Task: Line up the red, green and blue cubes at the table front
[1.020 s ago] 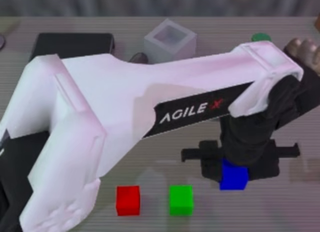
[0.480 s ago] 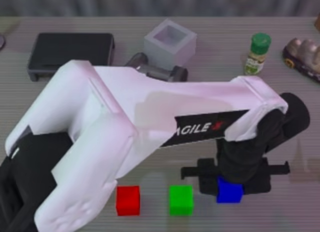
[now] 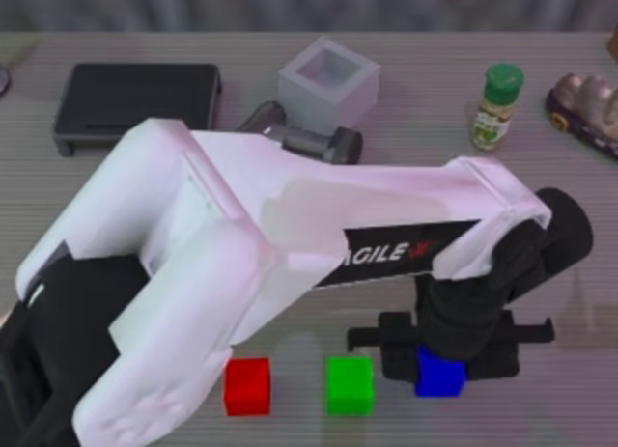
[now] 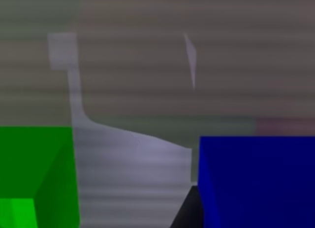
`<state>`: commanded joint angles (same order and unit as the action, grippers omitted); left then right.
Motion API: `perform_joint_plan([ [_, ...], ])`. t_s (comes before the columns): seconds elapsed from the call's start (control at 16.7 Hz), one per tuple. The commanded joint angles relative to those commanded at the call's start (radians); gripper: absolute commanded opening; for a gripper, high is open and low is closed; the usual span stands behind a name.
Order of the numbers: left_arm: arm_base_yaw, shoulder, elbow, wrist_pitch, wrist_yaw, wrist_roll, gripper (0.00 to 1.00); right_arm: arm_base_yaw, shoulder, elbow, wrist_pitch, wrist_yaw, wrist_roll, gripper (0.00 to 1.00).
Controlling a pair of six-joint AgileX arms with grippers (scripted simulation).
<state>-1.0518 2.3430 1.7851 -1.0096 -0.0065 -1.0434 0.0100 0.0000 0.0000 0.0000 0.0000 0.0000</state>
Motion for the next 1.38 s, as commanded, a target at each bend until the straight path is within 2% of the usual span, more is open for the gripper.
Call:
perform_joint_plan([
  [0.6, 0.0, 0.0, 0.0, 0.0, 0.0, 0.0, 0.98, 0.0, 0.0, 0.0, 0.0, 0.0, 0.0, 1.0],
  [1.2, -0.001, -0.001, 0.004, -0.004, 0.0, 0.0, 1.0, 0.0, 0.0, 0.0, 0.0, 0.0, 0.0, 1.0],
  [1.38, 0.005, -0.018, 0.061, -0.076, 0.0, -0.004, 1.0, 0.0, 0.0, 0.0, 0.0, 0.0, 0.0, 1.0],
])
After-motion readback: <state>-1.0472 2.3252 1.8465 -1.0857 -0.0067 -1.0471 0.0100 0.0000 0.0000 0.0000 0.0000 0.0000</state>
